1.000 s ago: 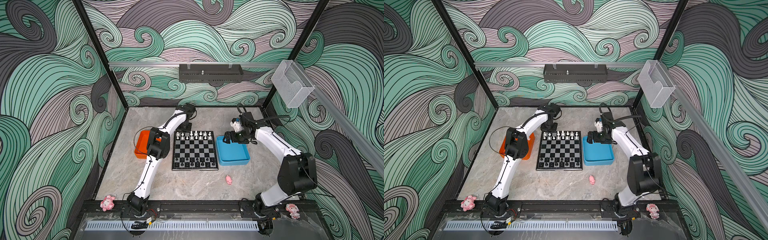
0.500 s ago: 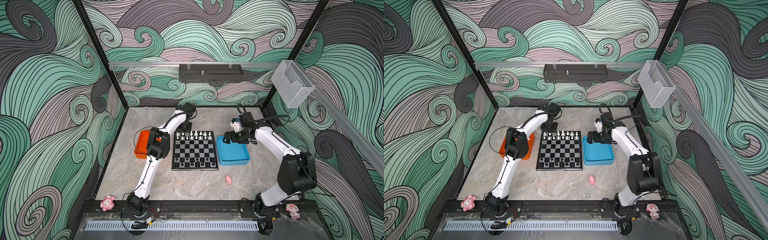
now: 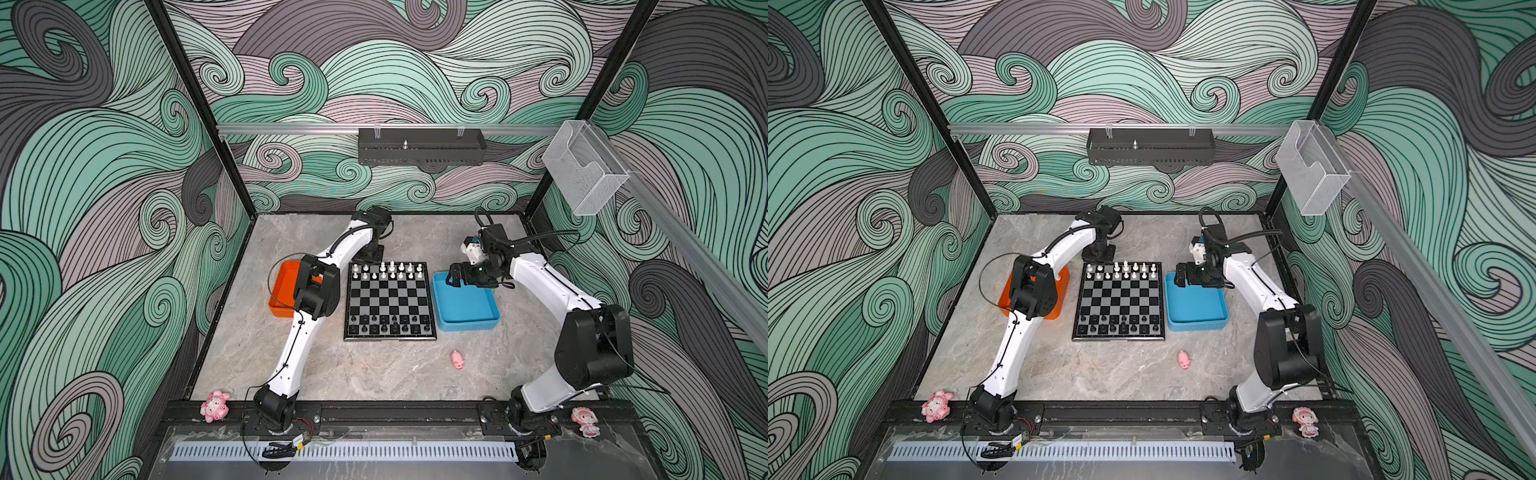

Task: Set up the chess pieces on the board
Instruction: 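Lower the white pawn with the left gripper onto a second-row square, then open the left gripper to release the pawn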

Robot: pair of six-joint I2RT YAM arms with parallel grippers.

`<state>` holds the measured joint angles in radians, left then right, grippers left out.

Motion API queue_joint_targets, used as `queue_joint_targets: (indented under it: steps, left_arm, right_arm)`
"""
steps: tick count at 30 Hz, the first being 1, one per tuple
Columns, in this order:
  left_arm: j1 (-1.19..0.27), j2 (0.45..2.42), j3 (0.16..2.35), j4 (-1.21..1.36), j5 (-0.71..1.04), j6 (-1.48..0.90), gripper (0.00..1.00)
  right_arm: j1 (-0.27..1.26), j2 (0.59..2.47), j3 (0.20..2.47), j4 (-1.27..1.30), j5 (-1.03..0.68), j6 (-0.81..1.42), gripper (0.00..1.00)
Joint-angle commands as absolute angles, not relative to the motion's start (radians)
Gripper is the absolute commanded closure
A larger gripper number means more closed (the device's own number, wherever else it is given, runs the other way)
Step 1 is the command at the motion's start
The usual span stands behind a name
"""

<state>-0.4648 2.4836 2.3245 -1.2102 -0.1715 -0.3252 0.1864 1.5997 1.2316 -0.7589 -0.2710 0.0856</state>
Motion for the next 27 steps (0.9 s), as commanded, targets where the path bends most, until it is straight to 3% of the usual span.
queue_joint_targets:
  steps: [1,10,27]
  left_arm:
    - [-0.457,2.515,2.357,-1.219,-0.180,-0.330,0.98]
    - [-0.457,2.511,2.358,-1.216,-0.188,-0.328,0.81]
    - [-0.457,2.481,2.358,-1.227,-0.190,-0.327,0.68]
  right_arm:
    - [0.182,1.608,1.226,-0.757,-0.287,0.079,0.01]
    - [0.181,1.608,1.228,-0.758,-0.287,0.078,0.01]
    - [0.181,1.606,1.226,-0.757,-0.287,0.078,0.01]
